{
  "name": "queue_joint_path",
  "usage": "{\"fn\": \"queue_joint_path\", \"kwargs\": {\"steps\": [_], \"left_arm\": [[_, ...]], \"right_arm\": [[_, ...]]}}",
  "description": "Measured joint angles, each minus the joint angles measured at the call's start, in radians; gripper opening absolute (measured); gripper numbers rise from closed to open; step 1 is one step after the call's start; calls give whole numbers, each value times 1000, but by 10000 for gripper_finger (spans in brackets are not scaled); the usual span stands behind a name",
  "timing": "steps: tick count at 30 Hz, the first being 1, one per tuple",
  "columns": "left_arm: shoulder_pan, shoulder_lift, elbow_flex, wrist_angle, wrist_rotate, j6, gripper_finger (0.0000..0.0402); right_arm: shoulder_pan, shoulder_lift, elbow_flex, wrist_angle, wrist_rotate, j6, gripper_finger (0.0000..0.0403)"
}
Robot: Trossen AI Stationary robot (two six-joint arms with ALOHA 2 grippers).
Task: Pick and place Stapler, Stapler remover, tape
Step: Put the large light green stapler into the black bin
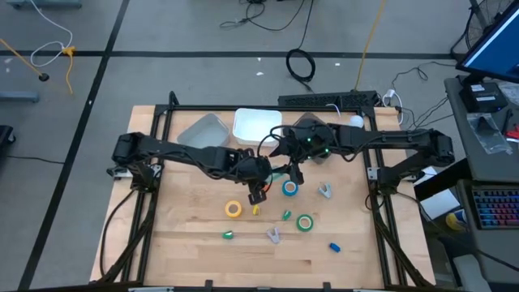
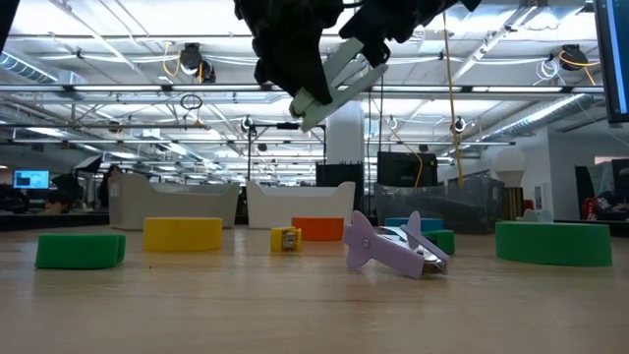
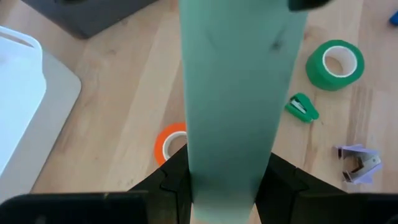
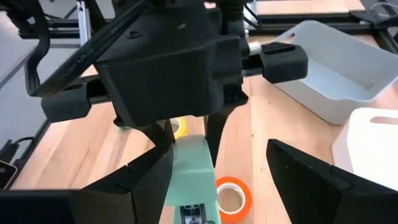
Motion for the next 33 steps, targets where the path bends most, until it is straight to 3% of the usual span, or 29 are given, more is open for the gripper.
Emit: {"fn": "queue_joint_path", "kwargs": {"steps": [11,33], "left_arm": [[15,-2,3,-4,-6,1,126],[16,-2,3,-3,7,18,126]], "right_arm": [[1,34,-4,-45,-50,39,256],[6,31,-3,-9,-43,22,241]]}}
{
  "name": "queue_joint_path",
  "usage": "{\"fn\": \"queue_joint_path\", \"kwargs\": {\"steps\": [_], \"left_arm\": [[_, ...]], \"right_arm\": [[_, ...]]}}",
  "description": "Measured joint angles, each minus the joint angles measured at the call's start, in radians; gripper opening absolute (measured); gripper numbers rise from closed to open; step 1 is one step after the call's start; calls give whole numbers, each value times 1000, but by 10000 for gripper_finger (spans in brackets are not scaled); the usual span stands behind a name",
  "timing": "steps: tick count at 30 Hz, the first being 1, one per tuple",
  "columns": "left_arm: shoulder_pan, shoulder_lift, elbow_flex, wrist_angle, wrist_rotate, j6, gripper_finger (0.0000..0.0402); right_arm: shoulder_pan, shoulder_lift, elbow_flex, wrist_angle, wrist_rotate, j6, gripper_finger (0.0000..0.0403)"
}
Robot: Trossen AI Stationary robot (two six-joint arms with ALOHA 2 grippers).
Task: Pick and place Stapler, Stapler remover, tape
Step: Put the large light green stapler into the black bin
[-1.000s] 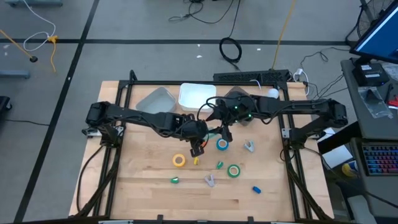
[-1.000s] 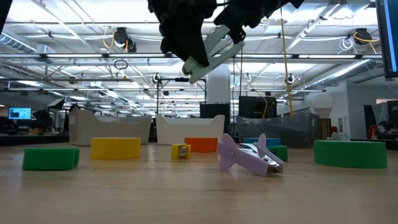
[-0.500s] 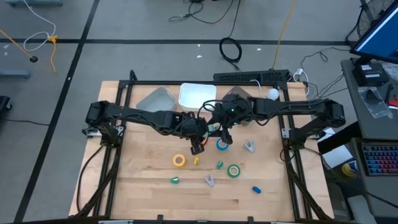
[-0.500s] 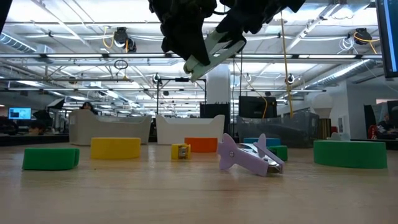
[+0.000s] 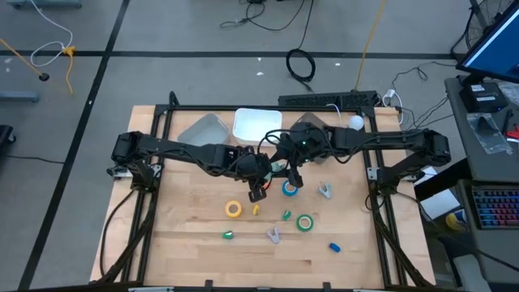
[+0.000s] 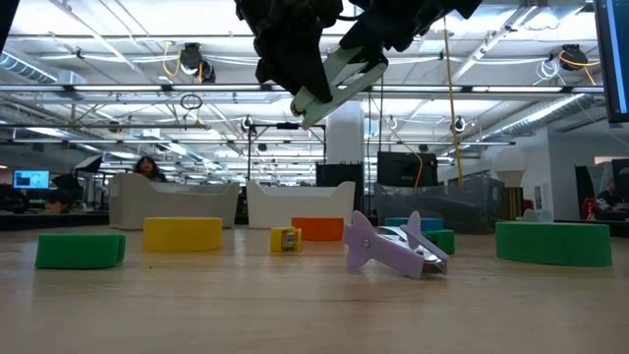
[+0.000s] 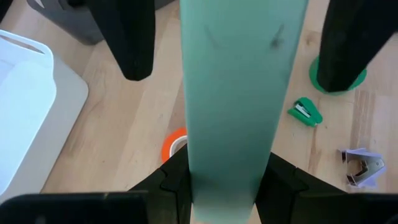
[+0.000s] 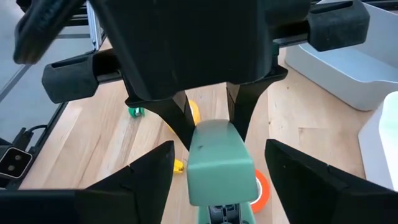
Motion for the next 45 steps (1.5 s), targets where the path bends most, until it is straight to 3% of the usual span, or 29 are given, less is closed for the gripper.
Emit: {"fn": "queue_joint_path", "kwargs": {"steps": [31,45], "left_arm": [[0,1,-1,1,3,-5,126],[0,1,-1,1,3,-3,126]], "right_arm": [[1,0,1,-15,-6,-4,131],[1,0,1,-16,-6,-2,123]]}}
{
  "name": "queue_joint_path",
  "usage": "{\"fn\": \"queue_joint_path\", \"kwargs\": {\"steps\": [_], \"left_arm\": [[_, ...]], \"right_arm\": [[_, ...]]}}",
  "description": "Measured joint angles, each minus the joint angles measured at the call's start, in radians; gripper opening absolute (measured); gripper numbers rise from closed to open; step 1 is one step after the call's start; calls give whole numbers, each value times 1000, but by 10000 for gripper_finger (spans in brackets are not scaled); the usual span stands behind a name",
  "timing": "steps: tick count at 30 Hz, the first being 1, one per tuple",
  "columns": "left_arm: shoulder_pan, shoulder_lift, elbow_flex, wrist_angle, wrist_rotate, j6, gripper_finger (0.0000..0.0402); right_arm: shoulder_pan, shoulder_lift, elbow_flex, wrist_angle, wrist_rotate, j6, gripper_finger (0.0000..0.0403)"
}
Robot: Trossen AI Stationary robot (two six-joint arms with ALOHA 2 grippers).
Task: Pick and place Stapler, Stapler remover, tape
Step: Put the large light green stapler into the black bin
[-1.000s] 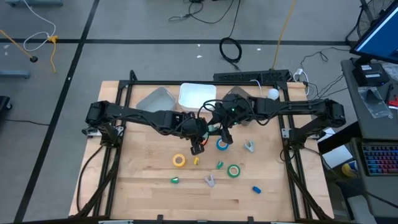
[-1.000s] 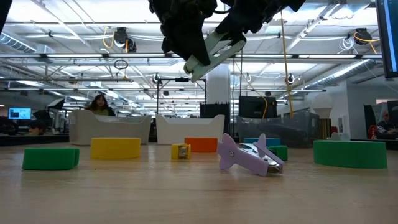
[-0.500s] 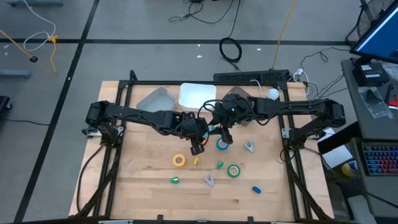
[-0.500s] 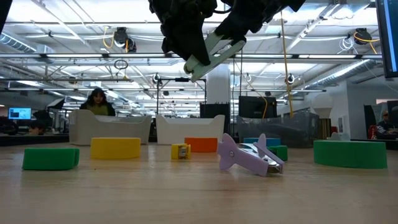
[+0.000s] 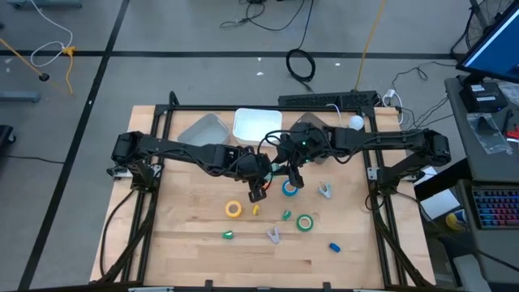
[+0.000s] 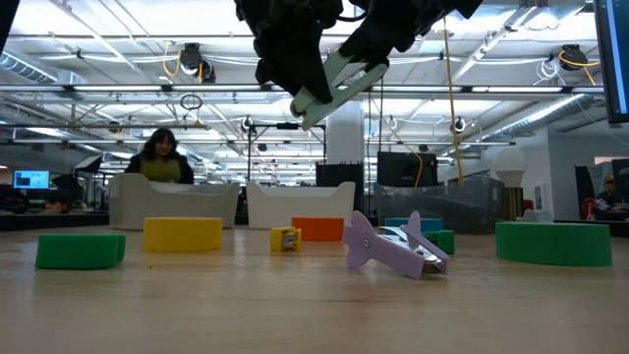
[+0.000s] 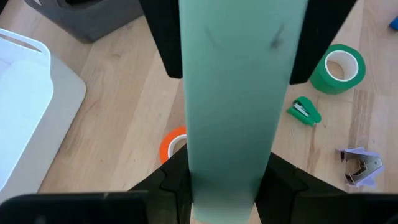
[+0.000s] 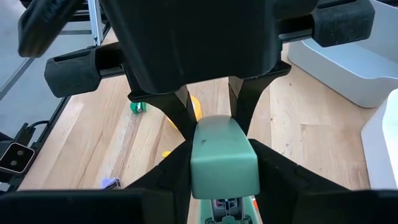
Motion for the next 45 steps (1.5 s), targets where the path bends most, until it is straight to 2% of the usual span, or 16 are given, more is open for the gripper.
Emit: {"fn": "queue_joint_path", "kwargs": {"steps": [7,18,29,35,40,45], "left_arm": [[0,0,0,1,-1,1,144],[0,2,0,9,-1,3,142],[1,2,0,18,-47,-50,236],[2,2,0,-11,-47,-45,286],[2,2,0,-96,-47,-77,307],[1,2,0,-207,-47,-107,310]], "right_arm": [[0,0,0,-1,1,5,123],[0,0,1,-18,1,4,122],[0,0,1,-31,7,6,122],[0,0,1,-75,53,3,122],[0,0,1,-78,64,2,122],[-8,-8,0,-92,140,0,121]]}}
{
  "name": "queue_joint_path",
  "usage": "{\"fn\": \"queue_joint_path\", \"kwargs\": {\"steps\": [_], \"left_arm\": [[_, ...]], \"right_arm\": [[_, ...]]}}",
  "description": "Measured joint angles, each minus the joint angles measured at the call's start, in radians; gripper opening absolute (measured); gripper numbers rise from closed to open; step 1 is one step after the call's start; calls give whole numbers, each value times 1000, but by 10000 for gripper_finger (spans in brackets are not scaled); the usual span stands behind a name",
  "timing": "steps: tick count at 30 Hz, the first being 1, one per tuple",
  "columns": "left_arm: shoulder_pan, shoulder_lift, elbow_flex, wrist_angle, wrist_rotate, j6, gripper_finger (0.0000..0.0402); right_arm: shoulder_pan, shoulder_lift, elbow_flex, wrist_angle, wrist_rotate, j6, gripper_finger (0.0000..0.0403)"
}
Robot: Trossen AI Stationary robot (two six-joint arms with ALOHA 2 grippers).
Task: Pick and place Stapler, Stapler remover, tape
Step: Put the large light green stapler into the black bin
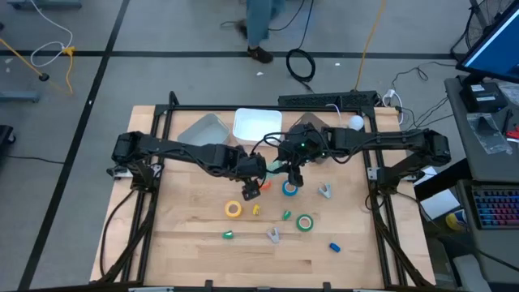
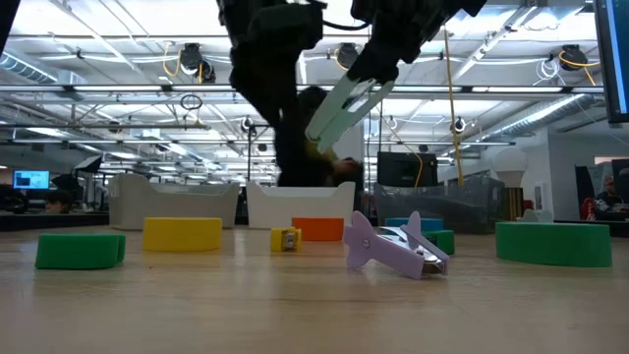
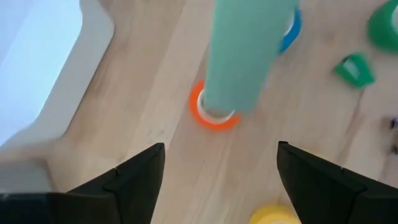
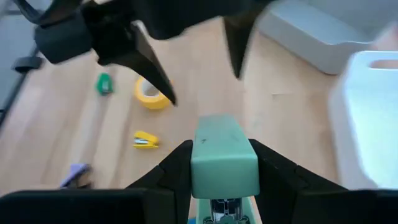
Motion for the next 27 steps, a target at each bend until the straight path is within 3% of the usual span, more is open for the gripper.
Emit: {"fn": "queue_joint_path", "kwargs": {"steps": [8,13,18,27], "left_arm": [[1,0,0,-153,-5,-3,310],[4,-1,0,-164,-29,-13,310],[14,-1,0,-169,-63,-14,310],[31,-2,0,-163,-60,-24,310]], "right_arm": [[-49,-74,0,-65,241,27,121],[-90,-127,0,-148,443,65,121],[-133,-157,0,-215,569,160,121],[-201,-143,-76,-226,593,259,121]]}}
